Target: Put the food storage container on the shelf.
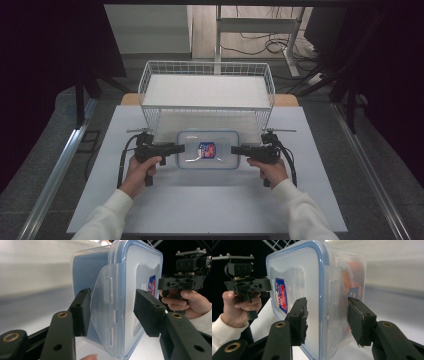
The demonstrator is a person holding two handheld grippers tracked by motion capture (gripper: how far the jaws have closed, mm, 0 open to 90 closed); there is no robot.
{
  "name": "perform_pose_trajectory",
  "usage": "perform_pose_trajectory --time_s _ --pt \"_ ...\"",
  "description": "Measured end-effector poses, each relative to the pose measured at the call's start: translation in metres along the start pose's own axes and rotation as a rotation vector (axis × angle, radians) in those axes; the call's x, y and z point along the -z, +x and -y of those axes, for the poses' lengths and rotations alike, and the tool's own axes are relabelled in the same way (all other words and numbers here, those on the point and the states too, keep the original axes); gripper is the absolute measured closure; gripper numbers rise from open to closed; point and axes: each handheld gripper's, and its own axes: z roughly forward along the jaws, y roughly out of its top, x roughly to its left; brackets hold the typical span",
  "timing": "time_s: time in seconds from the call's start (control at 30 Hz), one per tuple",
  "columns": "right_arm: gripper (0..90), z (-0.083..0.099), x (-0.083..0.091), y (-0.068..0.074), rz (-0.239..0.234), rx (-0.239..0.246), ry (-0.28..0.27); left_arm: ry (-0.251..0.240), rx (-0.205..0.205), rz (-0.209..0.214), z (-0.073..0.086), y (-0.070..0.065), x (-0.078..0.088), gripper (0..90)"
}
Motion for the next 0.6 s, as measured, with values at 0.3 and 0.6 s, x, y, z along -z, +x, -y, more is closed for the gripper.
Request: perform_pose_trajectory --time_s 0.3,0.6 --pt "51.8 -0.014 -0.011 -0.025 0.01 -0.016 -0.042 -0.04 0.033 0.006 -0.003 0.02 -0.022 49.1" --pt "51.3 -0.012 -0.018 -0.036 0.04 -0.036 -0.061 -0.053 0.062 0.006 -0.002 0.034 -0.034 48.9"
